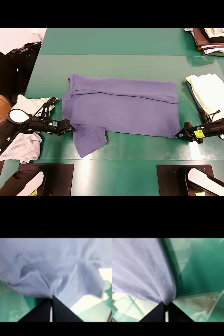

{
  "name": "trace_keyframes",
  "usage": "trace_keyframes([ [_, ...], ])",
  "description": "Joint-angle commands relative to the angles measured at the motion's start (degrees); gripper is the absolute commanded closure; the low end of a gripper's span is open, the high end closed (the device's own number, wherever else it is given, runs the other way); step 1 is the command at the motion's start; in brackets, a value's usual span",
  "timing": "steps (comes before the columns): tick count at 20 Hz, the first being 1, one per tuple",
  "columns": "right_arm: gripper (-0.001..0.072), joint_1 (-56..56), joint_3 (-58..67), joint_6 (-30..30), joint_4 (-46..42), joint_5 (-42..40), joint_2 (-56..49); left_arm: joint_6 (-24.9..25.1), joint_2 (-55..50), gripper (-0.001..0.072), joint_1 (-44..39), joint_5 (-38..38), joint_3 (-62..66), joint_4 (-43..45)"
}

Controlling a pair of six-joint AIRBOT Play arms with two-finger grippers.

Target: Fold the shirts.

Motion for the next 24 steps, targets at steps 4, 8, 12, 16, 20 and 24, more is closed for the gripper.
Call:
trace_keyframes([
  [4,0.0694,2.19,-0.11,-0.87,-8.76,4.55,10.84,-6.78,14.29,0.0685,0.02,-14.51,0.0,14.51],
  [8,0.0694,2.19,-0.07,0.63,-18.03,11.17,22.23,-12.35,24.37,0.0684,0.02,-29.9,0.02,13.16],
  [12,0.0695,2.21,2.21,2.58,-17.35,12.61,28.81,-12.63,25.33,0.0684,0.02,-29.27,3.3,9.22],
  [16,0.0695,2.69,11.85,3.08,-14.08,12.11,21.73,-6.88,13.53,0.0684,0.02,-17.94,10.56,9.4],
  [20,0.0695,9.6,21.31,3.08,-12.87,7.52,8.44,-4.07,-2.51,0.0683,0.02,-5.46,17.97,10.16],
  [24,0.0695,15.19,31.36,4.92,-12.83,4.74,-5.97,-1.99,-16.31,0.0683,0.02,-0.76,25.94,10.08],
])
